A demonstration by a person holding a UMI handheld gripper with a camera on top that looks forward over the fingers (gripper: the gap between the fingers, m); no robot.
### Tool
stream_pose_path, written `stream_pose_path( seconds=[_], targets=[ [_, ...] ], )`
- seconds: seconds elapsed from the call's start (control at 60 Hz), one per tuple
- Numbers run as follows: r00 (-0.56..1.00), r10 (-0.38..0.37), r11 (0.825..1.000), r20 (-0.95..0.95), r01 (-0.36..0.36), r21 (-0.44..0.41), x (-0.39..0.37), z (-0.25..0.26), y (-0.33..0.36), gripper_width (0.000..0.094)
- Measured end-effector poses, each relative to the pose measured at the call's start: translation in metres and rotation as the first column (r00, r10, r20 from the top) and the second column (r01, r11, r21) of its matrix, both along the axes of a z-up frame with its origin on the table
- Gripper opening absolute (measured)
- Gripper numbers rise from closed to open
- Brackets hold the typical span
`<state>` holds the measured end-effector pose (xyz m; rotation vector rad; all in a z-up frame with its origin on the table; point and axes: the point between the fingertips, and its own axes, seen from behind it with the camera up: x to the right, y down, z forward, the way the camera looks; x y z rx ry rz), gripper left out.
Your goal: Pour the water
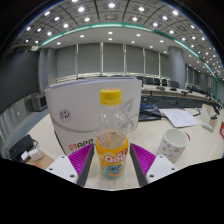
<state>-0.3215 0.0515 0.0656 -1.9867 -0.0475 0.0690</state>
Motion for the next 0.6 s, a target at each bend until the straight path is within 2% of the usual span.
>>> stream_pose_path(
  seconds=[0.033, 0.083, 0.267, 0.367, 0.483, 0.6],
  targets=[
    [1.0, -0.003, 1.0, -0.006, 0.003, 0.005, 0.0, -0.003, 0.005, 0.0668],
    [1.0, -0.015, 1.0, -0.012, 0.015, 0.026, 0.003, -0.002, 0.012, 0.0504],
    [0.999, -0.035, 0.996, -0.007, 0.035, 0.079, 0.015, 0.005, 0.015, 0.0406],
    [0.997, -0.016, 0.997, -0.071, 0.021, 0.074, 0.013, 0.015, 0.013, 0.0407],
    [0.947, -0.005, 0.998, -0.322, 0.025, 0.057, 0.004, 0.046, 0.01, 0.0405],
    [0.703, -0.009, 0.999, -0.711, 0.037, 0.024, 0.007, 0.084, 0.013, 0.0404]
  ],
)
